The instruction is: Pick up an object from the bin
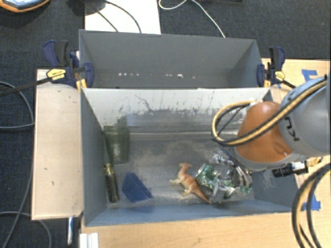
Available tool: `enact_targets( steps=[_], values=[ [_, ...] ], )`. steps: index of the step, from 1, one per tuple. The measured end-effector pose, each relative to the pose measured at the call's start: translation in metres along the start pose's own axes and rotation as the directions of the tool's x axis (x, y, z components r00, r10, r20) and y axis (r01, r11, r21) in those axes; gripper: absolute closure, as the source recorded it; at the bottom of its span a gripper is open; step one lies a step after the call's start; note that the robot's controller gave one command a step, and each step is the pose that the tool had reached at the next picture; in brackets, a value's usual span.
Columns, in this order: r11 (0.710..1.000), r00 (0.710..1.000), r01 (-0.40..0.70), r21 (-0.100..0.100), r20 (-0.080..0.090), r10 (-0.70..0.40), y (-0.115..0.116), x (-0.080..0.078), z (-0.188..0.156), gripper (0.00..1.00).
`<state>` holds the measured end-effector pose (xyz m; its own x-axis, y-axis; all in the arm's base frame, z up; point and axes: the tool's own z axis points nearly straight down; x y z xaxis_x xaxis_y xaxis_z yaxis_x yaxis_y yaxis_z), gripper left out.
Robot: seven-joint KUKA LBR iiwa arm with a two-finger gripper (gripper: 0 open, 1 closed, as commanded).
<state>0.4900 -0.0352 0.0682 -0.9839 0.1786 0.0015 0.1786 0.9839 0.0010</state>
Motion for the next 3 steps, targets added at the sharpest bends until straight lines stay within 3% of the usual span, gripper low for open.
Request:
enact_targets(
  steps=[1,2,3],
  values=[
    [0.973,0.973,0.229,0.001,-0.003,-0.229,-0.022,0.005,-0.002,1.0],
    [0.973,0.973,0.23,0.001,-0.003,-0.23,-0.022,0.005,-0.002,1.0],
    [0.964,0.964,0.267,0.001,0.0,-0.267,-0.01,-0.024,-0.099,1.0]
  ],
)
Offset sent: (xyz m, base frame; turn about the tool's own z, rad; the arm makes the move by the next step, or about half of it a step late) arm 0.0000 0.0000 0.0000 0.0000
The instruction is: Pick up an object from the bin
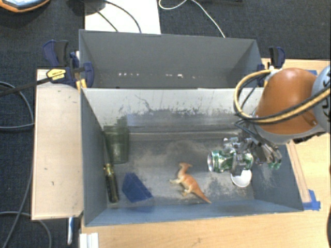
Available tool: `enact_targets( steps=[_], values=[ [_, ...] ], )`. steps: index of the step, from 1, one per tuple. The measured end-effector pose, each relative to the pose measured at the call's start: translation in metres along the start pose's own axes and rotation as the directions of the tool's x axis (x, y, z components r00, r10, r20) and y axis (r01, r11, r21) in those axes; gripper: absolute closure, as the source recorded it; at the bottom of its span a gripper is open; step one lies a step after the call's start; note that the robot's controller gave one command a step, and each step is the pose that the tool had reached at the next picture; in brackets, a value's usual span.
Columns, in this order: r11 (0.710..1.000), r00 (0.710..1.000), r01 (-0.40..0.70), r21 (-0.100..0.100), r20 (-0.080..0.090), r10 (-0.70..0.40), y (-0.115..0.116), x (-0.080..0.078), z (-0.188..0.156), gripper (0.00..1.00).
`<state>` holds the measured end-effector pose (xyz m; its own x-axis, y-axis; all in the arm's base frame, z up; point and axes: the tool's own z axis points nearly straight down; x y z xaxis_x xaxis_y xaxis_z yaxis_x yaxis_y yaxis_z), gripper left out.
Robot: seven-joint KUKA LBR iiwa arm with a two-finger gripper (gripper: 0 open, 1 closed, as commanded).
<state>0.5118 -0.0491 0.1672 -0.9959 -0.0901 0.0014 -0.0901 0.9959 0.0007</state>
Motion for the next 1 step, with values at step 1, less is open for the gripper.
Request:
enact_targets(
  steps=[1],
  values=[
    [0.999,0.999,0.043,0.001,0.002,-0.043,-0.026,0.0141,-0.0347,1.0]
  ],
)
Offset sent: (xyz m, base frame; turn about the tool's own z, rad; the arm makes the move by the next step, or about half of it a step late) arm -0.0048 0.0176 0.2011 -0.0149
